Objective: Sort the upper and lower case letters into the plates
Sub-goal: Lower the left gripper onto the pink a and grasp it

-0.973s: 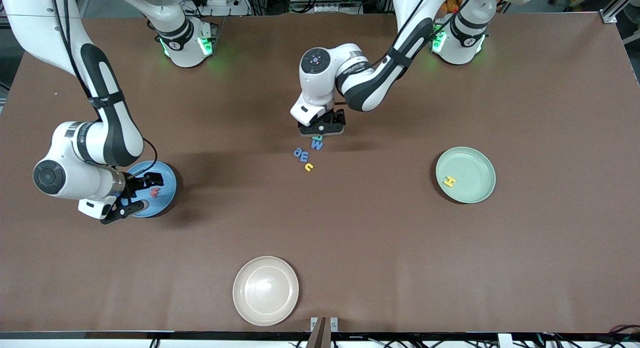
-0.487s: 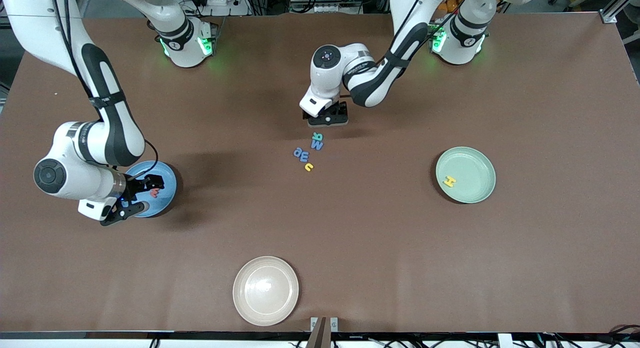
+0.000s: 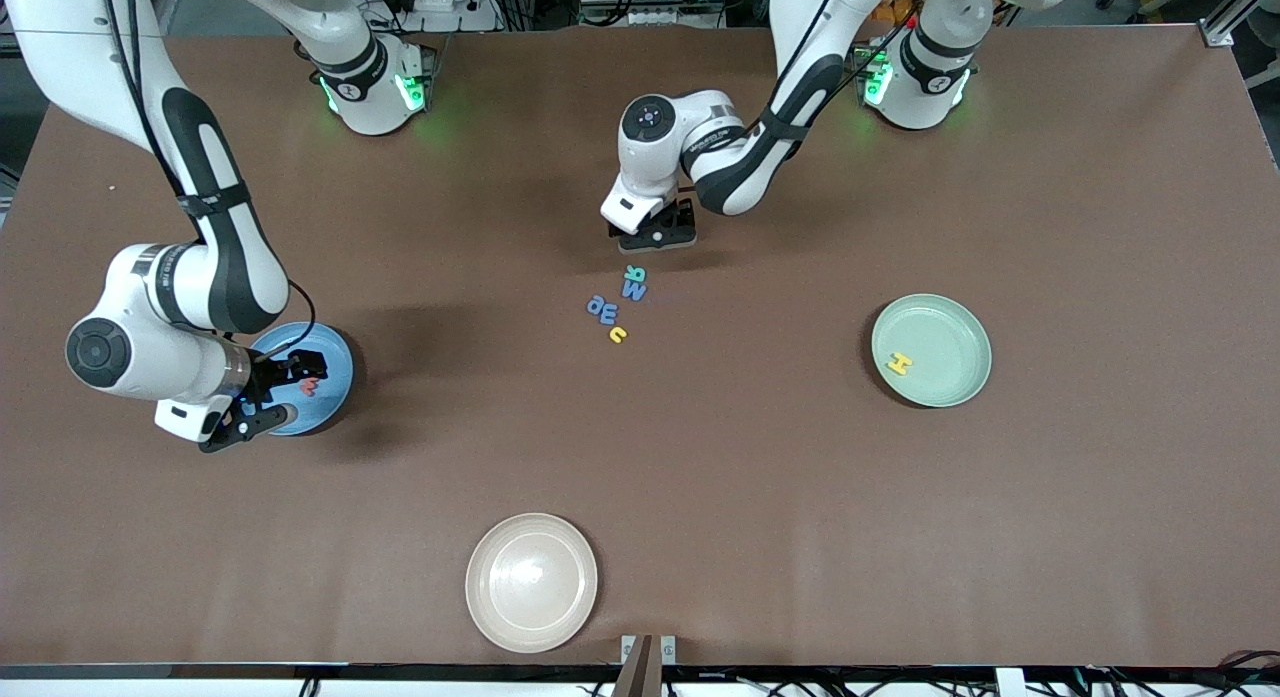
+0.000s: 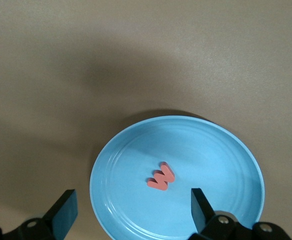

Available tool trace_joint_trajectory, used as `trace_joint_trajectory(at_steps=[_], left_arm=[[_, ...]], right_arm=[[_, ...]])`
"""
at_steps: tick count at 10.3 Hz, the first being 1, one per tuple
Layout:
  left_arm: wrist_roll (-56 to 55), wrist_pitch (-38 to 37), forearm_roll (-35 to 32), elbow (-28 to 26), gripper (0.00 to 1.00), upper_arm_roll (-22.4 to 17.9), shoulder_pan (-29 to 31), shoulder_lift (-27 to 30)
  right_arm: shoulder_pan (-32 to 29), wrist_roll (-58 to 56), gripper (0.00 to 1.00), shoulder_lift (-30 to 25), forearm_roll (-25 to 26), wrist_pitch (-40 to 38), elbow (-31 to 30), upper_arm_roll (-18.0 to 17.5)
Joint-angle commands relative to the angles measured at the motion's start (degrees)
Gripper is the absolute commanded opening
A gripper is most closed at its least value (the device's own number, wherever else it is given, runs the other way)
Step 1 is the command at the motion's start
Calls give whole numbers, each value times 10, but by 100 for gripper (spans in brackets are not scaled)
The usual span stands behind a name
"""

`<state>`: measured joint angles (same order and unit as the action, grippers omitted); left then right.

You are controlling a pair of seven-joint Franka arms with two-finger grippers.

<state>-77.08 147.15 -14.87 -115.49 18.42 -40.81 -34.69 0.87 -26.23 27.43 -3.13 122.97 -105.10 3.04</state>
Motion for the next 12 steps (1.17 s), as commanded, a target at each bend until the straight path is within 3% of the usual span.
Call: trace_joint_trajectory(at_steps=[1, 2, 4, 7, 9, 12], left_arm=[[-22, 4, -17, 10, 70, -3, -3, -7], [-22, 4, -17, 11, 63, -3, -3, -8], [-22, 4, -17, 11, 62, -3, -4, -15], [-22, 4, -17, 16, 43, -3, -4, -16], [-23, 3, -17, 19, 38, -3, -4, -16], [-22, 1, -17, 21, 20, -3, 0, -14]], right_arm=[[-6, 3, 100, 0, 0, 4, -3, -4], [-5, 3, 100, 0, 0, 3, -2, -4], [-4, 5, 100, 0, 0, 3, -3, -4], [-3, 8, 100, -1, 0, 3, -2, -4], [-2, 8, 100, -2, 0, 2, -1, -4], [5, 7, 100, -5, 0, -4, 3, -5]])
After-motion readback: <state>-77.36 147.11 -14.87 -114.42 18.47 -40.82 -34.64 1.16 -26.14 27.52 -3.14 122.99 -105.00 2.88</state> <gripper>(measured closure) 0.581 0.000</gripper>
